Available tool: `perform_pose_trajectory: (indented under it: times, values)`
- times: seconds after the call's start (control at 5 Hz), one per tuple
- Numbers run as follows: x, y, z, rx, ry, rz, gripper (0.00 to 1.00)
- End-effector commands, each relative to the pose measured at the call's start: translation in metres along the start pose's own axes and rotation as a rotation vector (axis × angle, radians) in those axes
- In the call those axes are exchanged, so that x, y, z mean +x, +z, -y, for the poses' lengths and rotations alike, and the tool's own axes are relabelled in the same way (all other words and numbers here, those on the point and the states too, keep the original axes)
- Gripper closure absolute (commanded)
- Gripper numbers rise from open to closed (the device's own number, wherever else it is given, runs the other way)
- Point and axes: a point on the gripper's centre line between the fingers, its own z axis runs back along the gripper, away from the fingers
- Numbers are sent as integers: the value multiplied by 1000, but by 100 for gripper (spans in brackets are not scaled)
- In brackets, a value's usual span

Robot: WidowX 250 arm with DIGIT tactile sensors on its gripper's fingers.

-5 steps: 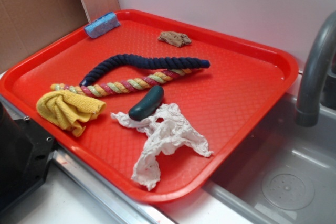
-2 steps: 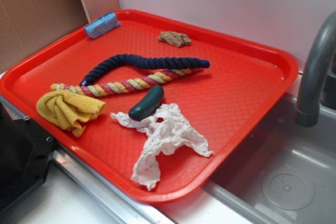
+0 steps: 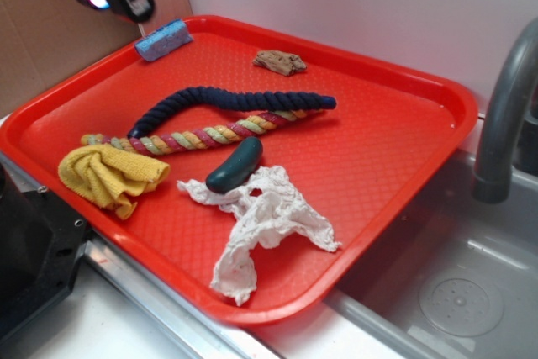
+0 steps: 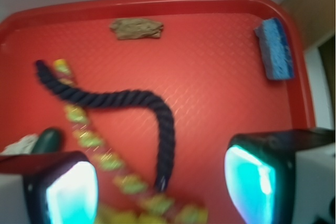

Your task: Grab the blue sponge.

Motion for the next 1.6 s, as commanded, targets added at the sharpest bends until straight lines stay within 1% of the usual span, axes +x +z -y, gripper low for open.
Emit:
perform_pose_trajectory:
  times: [0.0,0.4,0.6,0.8,1.0,1.2,1.4]
  values:
    - [27,-4,-22,52,-34,73,0]
    - [27,-4,-22,52,-34,73,0]
    - [29,-7,-46,93,-1,85,0]
    - [34,-19,-57,180,5,60,0]
    - [38,-26,-62,229,-36,54,0]
    - [44,-34,-74,281,-23,101,0]
    - [50,-42,-84,281,11,93,0]
